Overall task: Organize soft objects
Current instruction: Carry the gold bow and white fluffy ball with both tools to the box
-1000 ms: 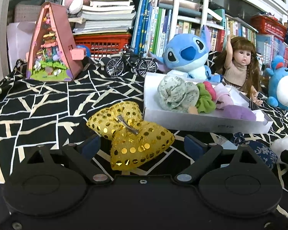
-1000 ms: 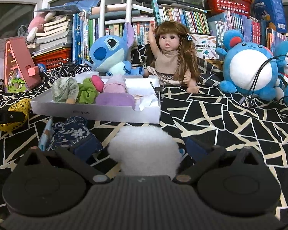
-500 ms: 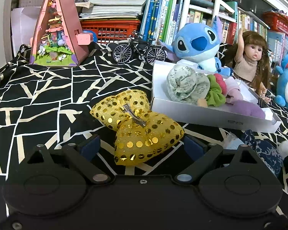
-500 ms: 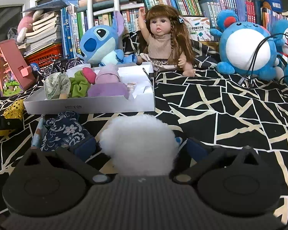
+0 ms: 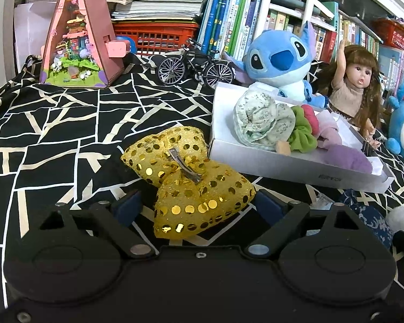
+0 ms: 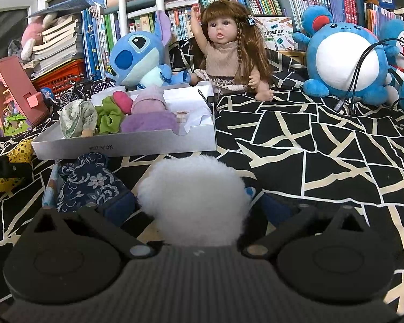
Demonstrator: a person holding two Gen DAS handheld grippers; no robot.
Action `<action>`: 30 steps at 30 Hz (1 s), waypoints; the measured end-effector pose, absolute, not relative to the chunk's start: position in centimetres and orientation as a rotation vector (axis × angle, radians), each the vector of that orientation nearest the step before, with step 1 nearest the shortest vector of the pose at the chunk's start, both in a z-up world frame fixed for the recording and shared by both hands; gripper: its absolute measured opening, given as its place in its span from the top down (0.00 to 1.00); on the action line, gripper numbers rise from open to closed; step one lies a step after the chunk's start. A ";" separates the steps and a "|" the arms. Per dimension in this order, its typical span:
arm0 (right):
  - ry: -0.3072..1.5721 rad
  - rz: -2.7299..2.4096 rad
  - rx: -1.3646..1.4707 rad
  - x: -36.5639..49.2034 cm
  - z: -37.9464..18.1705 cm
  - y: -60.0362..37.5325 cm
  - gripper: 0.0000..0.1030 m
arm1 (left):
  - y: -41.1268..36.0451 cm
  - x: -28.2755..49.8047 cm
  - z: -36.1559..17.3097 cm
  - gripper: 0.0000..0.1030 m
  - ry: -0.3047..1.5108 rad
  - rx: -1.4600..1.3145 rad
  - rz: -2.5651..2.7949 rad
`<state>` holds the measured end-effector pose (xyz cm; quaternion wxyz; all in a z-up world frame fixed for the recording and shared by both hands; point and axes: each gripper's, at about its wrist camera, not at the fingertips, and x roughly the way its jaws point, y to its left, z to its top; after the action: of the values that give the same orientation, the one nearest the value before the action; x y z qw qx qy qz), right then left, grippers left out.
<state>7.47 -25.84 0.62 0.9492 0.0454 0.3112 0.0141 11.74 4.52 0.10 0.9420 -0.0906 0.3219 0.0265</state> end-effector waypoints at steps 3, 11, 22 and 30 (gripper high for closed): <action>0.640 0.028 0.089 7.6 0.6 -25.8 0.00 | 4.5 11.9 0.1 0.14 0.660 -0.181 0.061; 0.643 0.031 0.084 7.6 0.5 -25.7 0.00 | 4.4 12.3 0.2 0.18 0.658 -0.179 0.064; 0.651 0.048 0.089 7.7 0.4 -25.6 0.04 | 4.2 12.3 0.3 0.49 0.666 -0.200 0.032; 0.649 0.050 0.056 7.6 0.4 -25.1 0.25 | 4.5 12.0 0.8 0.57 0.659 -0.188 0.035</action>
<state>7.64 -25.14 0.41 0.9471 0.0273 0.3188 0.0245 12.02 4.55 0.78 0.9418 -0.0919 0.3229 0.0173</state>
